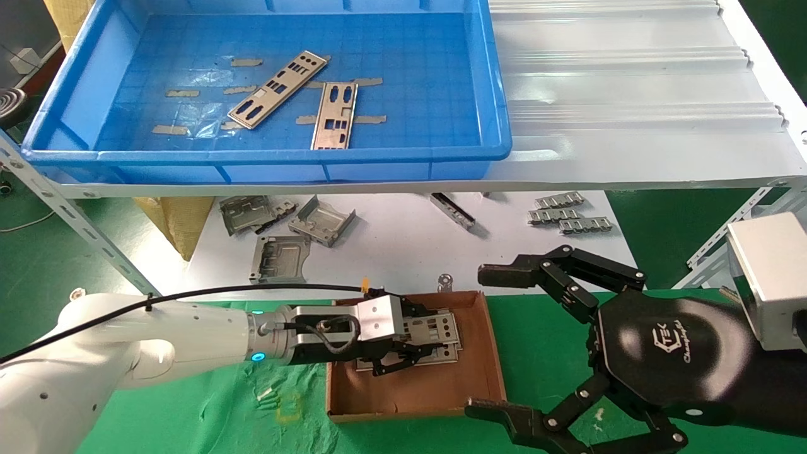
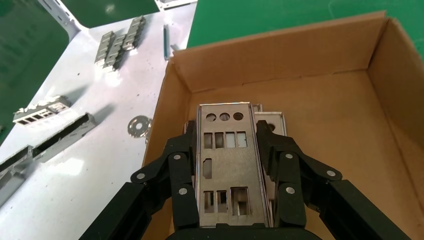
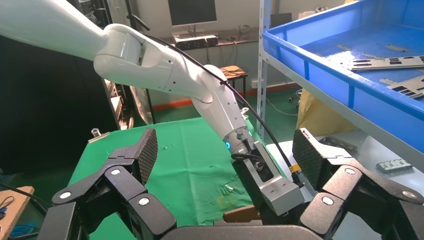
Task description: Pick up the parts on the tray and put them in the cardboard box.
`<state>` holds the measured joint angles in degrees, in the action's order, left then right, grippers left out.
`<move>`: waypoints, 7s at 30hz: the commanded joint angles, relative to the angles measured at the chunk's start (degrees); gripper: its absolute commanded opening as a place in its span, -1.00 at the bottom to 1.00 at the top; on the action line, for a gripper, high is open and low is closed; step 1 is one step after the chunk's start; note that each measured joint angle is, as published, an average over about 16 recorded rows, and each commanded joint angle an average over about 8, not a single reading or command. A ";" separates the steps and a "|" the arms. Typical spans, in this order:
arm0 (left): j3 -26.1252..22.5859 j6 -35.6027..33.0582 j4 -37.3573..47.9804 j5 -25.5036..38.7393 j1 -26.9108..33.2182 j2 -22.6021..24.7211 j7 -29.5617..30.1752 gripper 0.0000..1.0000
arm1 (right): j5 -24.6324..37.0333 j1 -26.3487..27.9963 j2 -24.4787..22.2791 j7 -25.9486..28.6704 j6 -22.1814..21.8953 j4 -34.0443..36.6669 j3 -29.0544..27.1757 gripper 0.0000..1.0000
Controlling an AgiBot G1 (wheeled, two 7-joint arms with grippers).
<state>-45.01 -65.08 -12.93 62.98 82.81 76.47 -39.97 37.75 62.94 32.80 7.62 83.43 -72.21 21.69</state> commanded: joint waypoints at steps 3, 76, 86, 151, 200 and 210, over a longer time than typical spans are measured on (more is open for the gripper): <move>0.01 0.16 1.89 -0.28 0.53 0.56 -1.50 1.00 | 0.00 0.00 0.00 0.00 0.00 0.00 0.00 1.00; 19.45 -21.27 -34.84 -16.75 -12.89 -27.08 35.03 1.00 | -0.02 0.00 -0.02 -0.02 -0.02 0.02 0.03 1.00; 23.65 -20.98 -46.19 -18.67 -16.56 -33.40 41.93 1.00 | -0.02 0.00 -0.03 -0.02 -0.02 0.02 0.03 1.00; 28.92 -20.60 -60.40 -21.07 -21.19 -41.34 50.55 1.00 | -0.04 -0.01 -0.04 -0.03 -0.04 0.03 0.03 1.00; 28.88 -20.60 -60.31 -21.08 -21.15 -41.28 50.52 1.00 | -0.04 -0.01 -0.04 -0.02 -0.04 0.03 0.03 1.00; 28.87 -20.60 -60.32 -21.08 -21.15 -41.28 50.52 1.00 | -0.04 -0.01 -0.04 -0.02 -0.03 0.03 0.03 1.00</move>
<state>-16.13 -85.68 -73.25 41.91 61.65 35.18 10.56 37.71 62.93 32.76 7.59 83.39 -72.18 21.72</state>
